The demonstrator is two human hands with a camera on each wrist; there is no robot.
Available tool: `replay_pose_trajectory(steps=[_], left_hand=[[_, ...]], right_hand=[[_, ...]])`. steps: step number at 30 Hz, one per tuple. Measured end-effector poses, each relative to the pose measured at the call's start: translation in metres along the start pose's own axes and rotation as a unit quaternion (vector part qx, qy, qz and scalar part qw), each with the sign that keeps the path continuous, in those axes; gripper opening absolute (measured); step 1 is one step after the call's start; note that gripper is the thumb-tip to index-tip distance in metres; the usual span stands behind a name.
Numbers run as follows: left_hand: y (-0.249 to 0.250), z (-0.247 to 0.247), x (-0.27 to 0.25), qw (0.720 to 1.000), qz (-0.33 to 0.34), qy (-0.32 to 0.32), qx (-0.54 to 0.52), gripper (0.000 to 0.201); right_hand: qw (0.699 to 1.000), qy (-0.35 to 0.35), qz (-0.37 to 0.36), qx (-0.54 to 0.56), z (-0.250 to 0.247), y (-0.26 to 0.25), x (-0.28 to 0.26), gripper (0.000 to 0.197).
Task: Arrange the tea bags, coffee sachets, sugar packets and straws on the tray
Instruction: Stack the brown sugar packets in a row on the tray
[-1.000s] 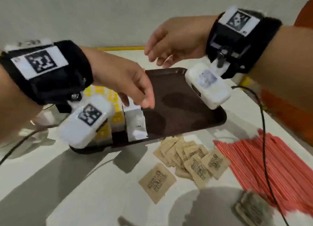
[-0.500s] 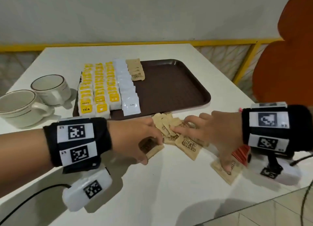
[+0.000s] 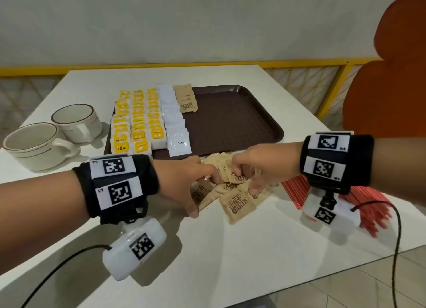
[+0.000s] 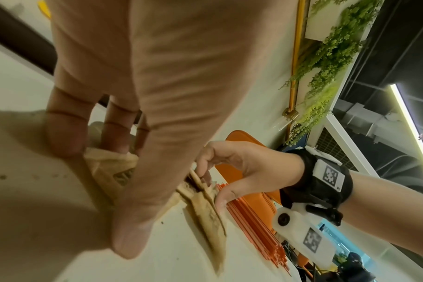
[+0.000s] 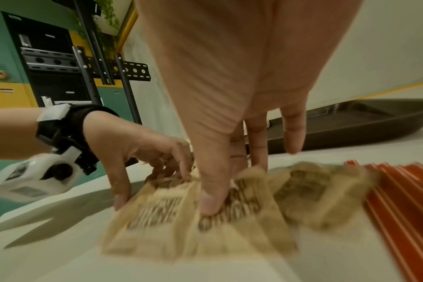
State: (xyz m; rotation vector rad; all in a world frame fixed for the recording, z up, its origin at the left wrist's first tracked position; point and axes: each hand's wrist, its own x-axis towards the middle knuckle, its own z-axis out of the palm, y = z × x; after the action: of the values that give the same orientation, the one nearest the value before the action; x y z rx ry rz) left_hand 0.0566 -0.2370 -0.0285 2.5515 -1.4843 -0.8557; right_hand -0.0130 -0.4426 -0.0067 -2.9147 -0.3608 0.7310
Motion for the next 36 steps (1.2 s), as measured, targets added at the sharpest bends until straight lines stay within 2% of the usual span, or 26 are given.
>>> replay_pose_trajectory(steps=[3,6,7,12,17,21,24,27,29,30,32,33,35,36], left_hand=[[-0.001,-0.002,0.001,1.000,-0.009,-0.005,0.004,0.063],[-0.003,-0.001,0.001,1.000,-0.020,-0.003,-0.009,0.055],[-0.005,-0.001,0.001,1.000,-0.024,-0.004,-0.014,0.056],[-0.005,-0.001,0.000,0.999,-0.040,-0.014,-0.022,0.070],[-0.001,-0.003,-0.001,0.999,-0.022,-0.004,-0.023,0.048],[-0.006,-0.007,0.001,0.999,-0.027,0.017,-0.034,0.041],[-0.014,-0.009,0.000,0.992,-0.045,0.019,-0.112,0.038],[-0.021,-0.012,-0.003,0.958,-0.034,0.013,-0.286,0.037],[-0.018,-0.015,-0.007,0.938,-0.026,0.015,-0.346,0.020],[-0.015,-0.014,-0.009,0.931,-0.018,0.011,-0.364,0.013],[-0.004,-0.012,-0.011,0.924,0.011,-0.007,-0.383,0.007],[0.003,-0.011,-0.012,0.928,0.027,-0.014,-0.372,0.005],[0.020,-0.007,-0.009,0.955,0.051,-0.010,-0.291,0.004],[0.028,-0.003,-0.005,0.971,0.054,-0.003,-0.234,0.011]], right_hand=[[0.999,-0.005,0.004,-0.033,-0.017,0.002,0.002,0.052],[0.990,-0.076,0.072,-0.098,-0.022,0.006,0.003,0.073],[0.987,-0.088,0.077,-0.109,-0.018,0.006,0.004,0.072],[0.992,-0.052,0.048,-0.100,-0.011,0.006,0.010,0.056],[0.974,-0.099,0.035,-0.198,-0.021,0.012,0.016,0.064],[0.978,-0.065,0.021,-0.198,-0.016,0.017,0.018,0.041],[0.984,-0.031,0.004,-0.175,-0.033,0.016,0.012,0.020],[0.997,-0.008,-0.009,-0.072,-0.057,0.012,-0.004,0.026],[0.997,-0.069,-0.035,0.011,-0.057,0.004,-0.014,0.039],[0.993,-0.107,-0.035,0.017,-0.048,-0.001,-0.016,0.047],[0.989,-0.139,-0.019,-0.043,-0.024,-0.009,-0.015,0.058],[0.988,-0.130,-0.015,-0.077,-0.013,-0.010,-0.012,0.060],[0.991,-0.092,-0.020,-0.100,0.000,-0.007,-0.005,0.052],[0.992,-0.078,-0.021,-0.101,0.002,-0.006,-0.003,0.048]])
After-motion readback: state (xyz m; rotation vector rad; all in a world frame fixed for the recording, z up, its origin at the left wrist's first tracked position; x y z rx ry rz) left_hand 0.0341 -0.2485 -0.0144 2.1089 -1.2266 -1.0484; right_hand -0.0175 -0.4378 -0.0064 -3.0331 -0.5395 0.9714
